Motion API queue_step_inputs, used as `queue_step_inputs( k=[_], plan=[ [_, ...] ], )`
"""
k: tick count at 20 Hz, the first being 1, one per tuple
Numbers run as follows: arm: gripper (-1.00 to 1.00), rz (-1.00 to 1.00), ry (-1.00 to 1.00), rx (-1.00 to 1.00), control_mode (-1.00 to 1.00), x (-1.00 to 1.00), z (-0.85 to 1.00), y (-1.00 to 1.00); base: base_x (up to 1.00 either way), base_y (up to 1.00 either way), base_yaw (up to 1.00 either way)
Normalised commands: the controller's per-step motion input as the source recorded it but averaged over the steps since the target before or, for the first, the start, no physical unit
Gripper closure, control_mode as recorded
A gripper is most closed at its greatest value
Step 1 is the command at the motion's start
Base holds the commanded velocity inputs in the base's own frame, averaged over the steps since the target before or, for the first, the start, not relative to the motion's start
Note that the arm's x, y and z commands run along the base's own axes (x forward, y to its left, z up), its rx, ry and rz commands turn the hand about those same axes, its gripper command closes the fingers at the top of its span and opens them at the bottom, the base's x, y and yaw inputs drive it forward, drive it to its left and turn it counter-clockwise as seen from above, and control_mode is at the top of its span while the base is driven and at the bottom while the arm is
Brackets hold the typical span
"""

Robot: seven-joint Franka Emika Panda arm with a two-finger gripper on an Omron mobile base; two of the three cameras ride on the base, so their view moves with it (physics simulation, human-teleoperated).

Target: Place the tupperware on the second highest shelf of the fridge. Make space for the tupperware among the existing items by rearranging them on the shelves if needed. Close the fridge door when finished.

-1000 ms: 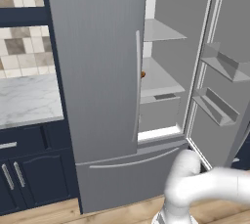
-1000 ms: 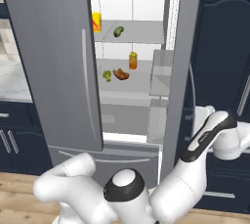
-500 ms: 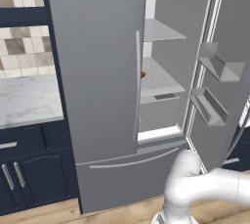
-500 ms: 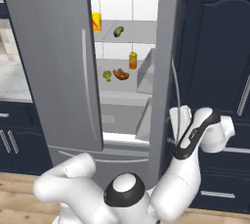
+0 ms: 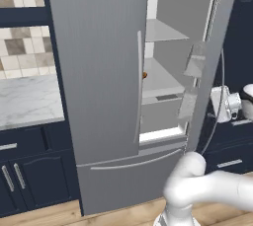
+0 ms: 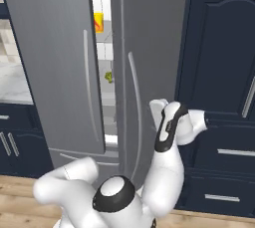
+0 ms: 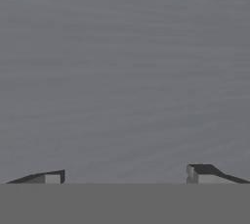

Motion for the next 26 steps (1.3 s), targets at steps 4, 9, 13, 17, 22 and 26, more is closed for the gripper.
queue_step_inputs(
  k=[4, 9, 13, 17, 22, 26],
  plan=[
    [-1.00, -0.25, -0.17, -0.05, -1.00, 0.68, 0.00, 0.86, 0.00, 0.00, 0.00],
    [-1.00, -0.24, -0.09, -0.03, -1.00, 0.75, 0.00, 0.71, 0.00, 0.00, 0.00],
    [-1.00, -0.24, -0.01, -0.05, -1.00, 0.72, 0.12, 0.74, 0.00, 0.00, 0.00],
    [-1.00, -0.26, 0.00, -0.11, -1.00, 0.68, 0.26, 0.76, 0.00, 0.00, 0.00],
    [-1.00, -0.28, 0.01, -0.13, -1.00, 0.69, 0.28, 0.75, 0.00, 0.00, 0.00],
    [-1.00, -0.28, 0.03, -0.12, -1.00, 0.77, 0.20, 0.57, 0.00, 0.00, 0.00]
  ],
)
